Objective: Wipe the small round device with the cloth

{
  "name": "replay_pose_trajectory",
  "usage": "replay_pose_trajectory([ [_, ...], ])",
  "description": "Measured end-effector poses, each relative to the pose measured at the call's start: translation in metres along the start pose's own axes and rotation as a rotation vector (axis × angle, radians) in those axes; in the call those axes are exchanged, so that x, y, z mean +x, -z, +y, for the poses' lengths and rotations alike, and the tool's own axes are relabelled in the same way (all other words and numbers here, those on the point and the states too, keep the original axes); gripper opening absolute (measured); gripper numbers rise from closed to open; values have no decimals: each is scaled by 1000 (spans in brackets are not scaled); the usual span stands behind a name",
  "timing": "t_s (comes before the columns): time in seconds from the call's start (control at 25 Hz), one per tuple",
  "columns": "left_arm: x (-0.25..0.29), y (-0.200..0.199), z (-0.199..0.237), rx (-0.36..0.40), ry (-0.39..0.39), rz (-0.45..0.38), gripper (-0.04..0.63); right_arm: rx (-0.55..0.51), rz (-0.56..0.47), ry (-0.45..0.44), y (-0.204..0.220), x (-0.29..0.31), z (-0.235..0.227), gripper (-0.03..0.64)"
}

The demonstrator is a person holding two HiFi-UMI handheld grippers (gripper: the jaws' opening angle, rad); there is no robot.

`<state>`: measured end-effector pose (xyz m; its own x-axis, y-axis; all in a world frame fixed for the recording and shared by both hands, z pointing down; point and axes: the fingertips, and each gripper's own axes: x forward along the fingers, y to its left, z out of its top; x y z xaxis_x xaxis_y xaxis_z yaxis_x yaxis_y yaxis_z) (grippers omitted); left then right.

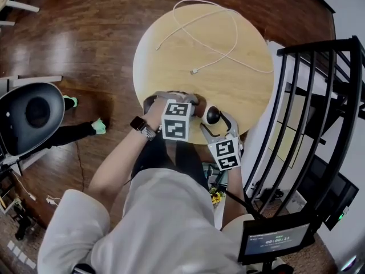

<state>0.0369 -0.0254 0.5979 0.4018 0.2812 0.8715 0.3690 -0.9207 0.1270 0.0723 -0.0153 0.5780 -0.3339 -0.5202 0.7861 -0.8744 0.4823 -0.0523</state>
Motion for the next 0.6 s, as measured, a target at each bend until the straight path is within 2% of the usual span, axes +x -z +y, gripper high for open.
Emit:
replay_pose_trajectory([
  [0.36,27,13,8,55,-16,75,121,73,-26,32,-3,1,3,325],
  [0.6,43,10,20,115,-132,109,120,124,9,61,8,-5,6,325],
])
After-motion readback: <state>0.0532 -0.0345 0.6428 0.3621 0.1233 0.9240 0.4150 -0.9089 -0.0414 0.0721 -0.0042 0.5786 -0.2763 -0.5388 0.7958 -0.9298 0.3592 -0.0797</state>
